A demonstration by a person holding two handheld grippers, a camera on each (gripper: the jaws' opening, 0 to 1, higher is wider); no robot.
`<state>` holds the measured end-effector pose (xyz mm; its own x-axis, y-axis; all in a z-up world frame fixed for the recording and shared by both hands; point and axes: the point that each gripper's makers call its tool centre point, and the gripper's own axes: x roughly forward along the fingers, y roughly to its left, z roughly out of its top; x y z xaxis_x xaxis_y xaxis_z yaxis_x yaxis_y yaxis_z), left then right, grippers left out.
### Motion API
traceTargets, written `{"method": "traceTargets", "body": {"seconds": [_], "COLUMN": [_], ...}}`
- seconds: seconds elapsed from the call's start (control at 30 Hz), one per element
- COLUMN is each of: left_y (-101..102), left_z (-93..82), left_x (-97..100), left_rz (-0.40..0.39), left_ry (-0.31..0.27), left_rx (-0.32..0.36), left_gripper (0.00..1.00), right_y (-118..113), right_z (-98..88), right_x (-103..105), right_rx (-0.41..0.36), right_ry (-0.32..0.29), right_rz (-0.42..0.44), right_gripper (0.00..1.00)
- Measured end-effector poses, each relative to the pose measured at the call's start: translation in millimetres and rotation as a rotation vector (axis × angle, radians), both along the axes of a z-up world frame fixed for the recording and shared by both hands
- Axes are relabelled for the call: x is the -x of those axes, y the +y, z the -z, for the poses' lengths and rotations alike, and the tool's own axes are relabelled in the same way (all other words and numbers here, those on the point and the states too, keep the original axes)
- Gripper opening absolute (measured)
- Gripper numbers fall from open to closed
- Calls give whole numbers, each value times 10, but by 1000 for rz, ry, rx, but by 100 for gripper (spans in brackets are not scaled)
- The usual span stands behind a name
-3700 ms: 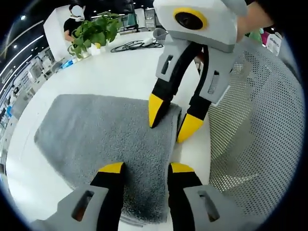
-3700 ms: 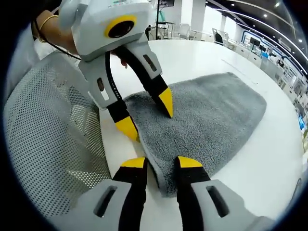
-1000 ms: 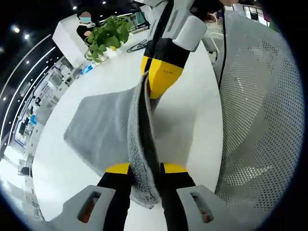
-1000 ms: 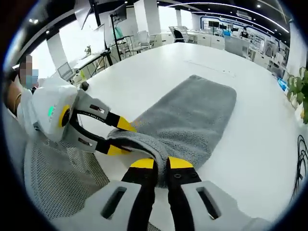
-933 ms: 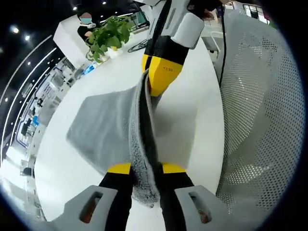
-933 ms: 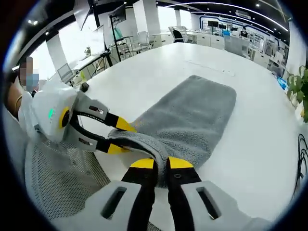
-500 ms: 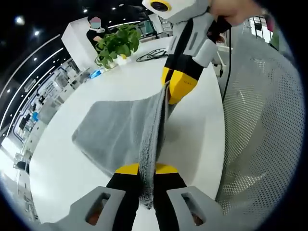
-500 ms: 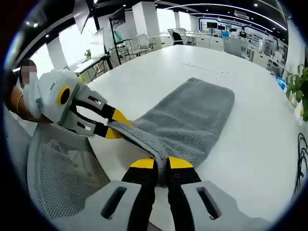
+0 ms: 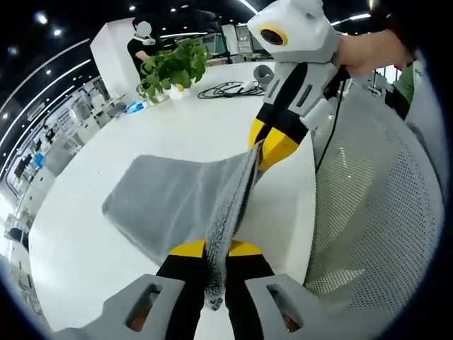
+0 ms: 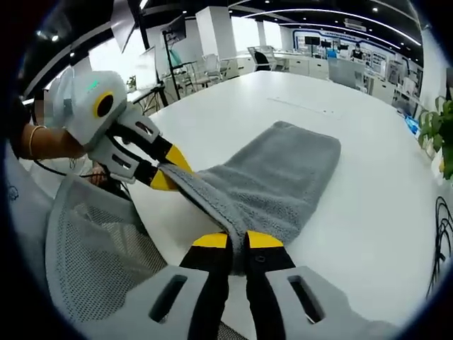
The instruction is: Fold the towel on the table until its edges align and the towel forms a compact rectangular stack.
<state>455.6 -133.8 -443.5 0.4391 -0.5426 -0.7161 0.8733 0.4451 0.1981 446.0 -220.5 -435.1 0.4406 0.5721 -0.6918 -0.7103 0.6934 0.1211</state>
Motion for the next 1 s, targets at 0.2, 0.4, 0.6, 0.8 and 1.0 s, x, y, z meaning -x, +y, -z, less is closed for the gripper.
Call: {"method": "traceTargets", "body": {"seconds": [0.2,0.4,0.6,0.8,1.0], "left_y": [-49,-65,-26,-27,17], "left_z": [-31,-82,-255,-404,-527], "left_x": [228,446,585,706,660], "left_rz": [12,23,40,33,-1], "left_ry": [48,107,121,147,119], "left_rx": [24,56,66,116,162], "left_gripper": [8,8,8,8,8], "right_y": [-48,-74,-30,-3,16], "right_z": [-7,-47,-183,-311,-478], "right_x": [203,407,553,656,652], "right_rx": [1,5,-17,-24,-53], "right_ry": [18,30,28,-8,-36], "right_rz": [-20,-69,-86,-123,-116], "right_gripper": [5,4,4,4,4]}}
